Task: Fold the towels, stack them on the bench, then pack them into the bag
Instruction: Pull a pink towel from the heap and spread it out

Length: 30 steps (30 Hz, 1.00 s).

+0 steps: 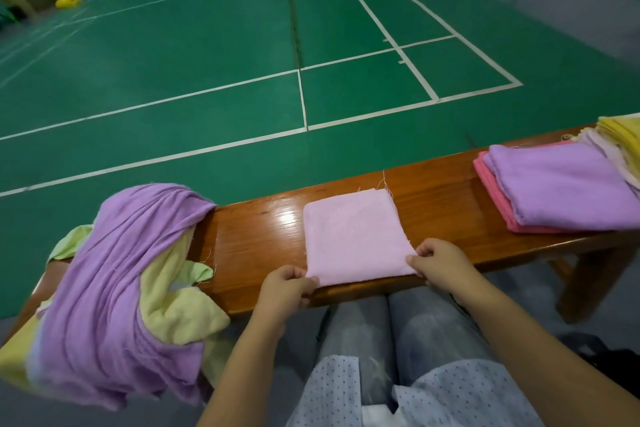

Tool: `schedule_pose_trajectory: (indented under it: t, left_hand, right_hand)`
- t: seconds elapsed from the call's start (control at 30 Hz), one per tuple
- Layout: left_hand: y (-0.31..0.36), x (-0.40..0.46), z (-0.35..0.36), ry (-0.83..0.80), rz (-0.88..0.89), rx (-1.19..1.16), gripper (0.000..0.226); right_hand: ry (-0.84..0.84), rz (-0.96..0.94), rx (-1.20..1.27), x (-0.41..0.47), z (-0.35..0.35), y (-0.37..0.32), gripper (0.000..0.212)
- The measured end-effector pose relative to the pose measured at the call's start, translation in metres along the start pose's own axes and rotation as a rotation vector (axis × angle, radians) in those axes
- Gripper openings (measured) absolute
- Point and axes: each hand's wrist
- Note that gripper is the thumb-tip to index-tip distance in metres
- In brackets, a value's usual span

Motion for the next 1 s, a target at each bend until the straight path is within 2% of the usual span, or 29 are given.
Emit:
schedule_pose_trajectory:
  t: [0.1,0.17,0.33,0.43,0.6,0.83,1.0]
  left_hand:
    - [-0.004,-0.002,-0.006,-0.114,-0.053,0.268,0.018]
    - [-0.004,-0.002,-0.008,-0.094,-0.027,0.361,0.022]
    - [0.014,0.008,-0.009,0.049,-0.016,0.246,0.042]
    - [0.026,0.02,-0.003,0.084,-0.064,0.212,0.054]
    - [0.043,0.028,0.01,0.041,-0.095,0.171,0.024]
    - [0.05,0.03,0.015,-0.04,-0.164,0.077,0.036]
    - [0.049,0.026,0.015,-0.13,-0.239,-0.159,0.035]
  right_hand:
    - [-0.095,0.045,0.038,-0.009,-0.003,0.01,0.015]
    - [-0.147,0.078,0.081,-0.015,-0.004,0.016,0.02]
    - [-0.192,0.078,0.074,-0.018,-0.005,0.019,0.028]
    - [-0.199,0.097,0.242,-0.018,-0.003,0.007,0.039]
    - [-0.118,0.136,0.372,-0.005,-0.004,-0.016,0.056]
    - [-0.041,0.149,0.291,0.014,0.007,-0.036,0.065]
    - [-0.077,0.176,0.312,0.015,0.008,-0.035,0.053]
Point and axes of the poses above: each hand's wrist, its own x-axis towards the middle knuckle, its own z-axis out of the palm, y = z × x
